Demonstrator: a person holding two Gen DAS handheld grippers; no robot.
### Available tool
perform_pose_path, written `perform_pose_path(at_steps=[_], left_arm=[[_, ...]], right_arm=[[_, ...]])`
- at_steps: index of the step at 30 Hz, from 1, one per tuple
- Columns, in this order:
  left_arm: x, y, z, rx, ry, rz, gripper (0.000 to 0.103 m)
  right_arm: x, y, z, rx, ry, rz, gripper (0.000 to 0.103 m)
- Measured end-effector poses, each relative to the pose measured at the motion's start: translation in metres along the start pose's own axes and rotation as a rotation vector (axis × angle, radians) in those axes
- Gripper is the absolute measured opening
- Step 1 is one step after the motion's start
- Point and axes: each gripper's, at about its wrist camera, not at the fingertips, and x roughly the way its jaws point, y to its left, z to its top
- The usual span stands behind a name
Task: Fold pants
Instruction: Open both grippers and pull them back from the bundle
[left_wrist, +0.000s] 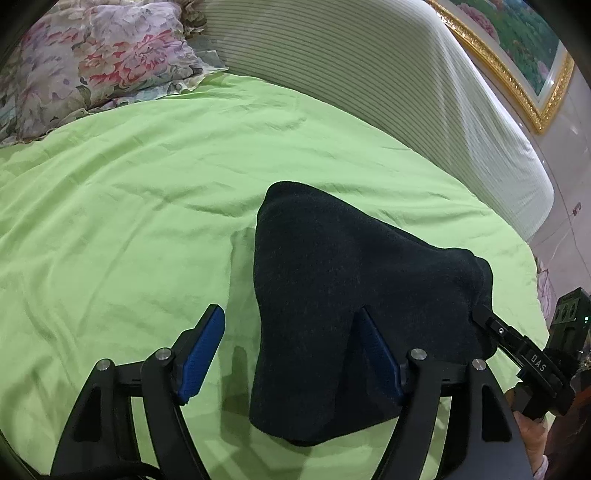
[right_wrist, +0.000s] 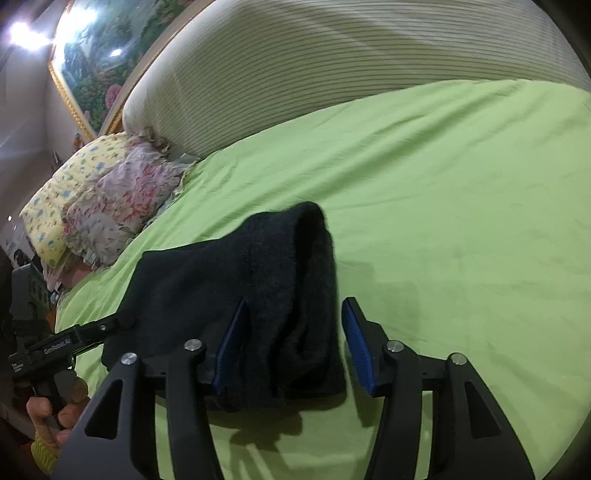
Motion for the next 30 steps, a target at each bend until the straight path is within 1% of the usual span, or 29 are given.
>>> perform_pose_path(at_steps=[5,12,18,25,27,30], left_arm=[[-0.003,-0.002,-0.005,0.011,0.0,0.024,0.079],[-0.012,-0.007,-0.016,0.03,-0.007,0.046,0.08],[-0.019,-0.011,-0.022,0.054,-0.012,0.049,0.08],[-0.028,-0.016,-0.032,0.07,-0.025,0.053,0.081],[-0.031,-0.018,-0.035,0.083,-0.033,0.063,0.081],[-0.037,-0.022,-0.04,0.104,-0.053,0.09,0.084]], right_arm=[[-0.009,-0.005,-0.004,0.004,-0.02,-0.013,0.066],[-0.017,0.004,-0.009,-0.065,-0.037,-0.045,0.068],[-0.022,0.011,-0.011,-0.11,-0.042,-0.061,0.069],[-0.034,0.026,-0.019,-0.174,-0.054,-0.067,0.077],[-0.038,0.031,-0.022,-0.199,-0.06,-0.056,0.081],[-0.042,0.039,-0.027,-0.24,-0.067,-0.054,0.086]])
